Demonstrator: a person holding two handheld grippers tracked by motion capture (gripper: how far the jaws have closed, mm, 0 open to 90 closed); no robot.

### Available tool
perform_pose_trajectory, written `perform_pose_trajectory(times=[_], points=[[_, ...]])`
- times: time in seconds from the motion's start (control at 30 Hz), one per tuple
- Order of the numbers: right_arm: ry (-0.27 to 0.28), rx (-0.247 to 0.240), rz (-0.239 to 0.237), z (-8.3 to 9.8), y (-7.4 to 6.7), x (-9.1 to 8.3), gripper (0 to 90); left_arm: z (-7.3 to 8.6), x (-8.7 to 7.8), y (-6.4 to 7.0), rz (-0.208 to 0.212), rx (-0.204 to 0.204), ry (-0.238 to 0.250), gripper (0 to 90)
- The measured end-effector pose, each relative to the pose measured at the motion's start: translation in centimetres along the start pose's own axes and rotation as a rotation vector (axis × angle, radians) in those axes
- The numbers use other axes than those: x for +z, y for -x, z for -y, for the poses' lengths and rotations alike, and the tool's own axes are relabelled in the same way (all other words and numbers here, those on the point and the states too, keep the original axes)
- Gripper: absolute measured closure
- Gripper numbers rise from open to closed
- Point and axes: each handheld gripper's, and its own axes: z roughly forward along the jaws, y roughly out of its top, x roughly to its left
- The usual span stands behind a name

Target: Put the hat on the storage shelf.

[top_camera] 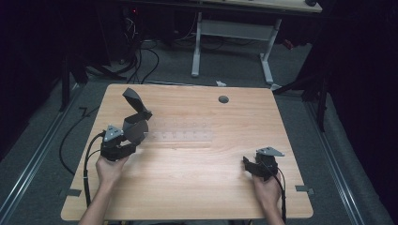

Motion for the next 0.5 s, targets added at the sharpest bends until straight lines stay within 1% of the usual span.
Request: perform_pose_trajectory(times=[0.17, 0.4, 0.5], points=[[0.001, 0.000, 0.001, 0.0, 0.0, 0.0, 38.9, 0.7, -0.8, -0.4, -0.001, -0.010, -0.020, 41.6], [0.001, 0.000, 0.001, 0.0, 0.0, 0.0, 38.8, 1.7, -1.7, -0.6, 0.002, -0.036, -0.039, 40.2], [0.001, 0.000, 0.001, 0.0, 0.0, 0.0, 38.9, 2.2, -2.0, -0.6, 0.000, -0.034, -0.052, 40.2]])
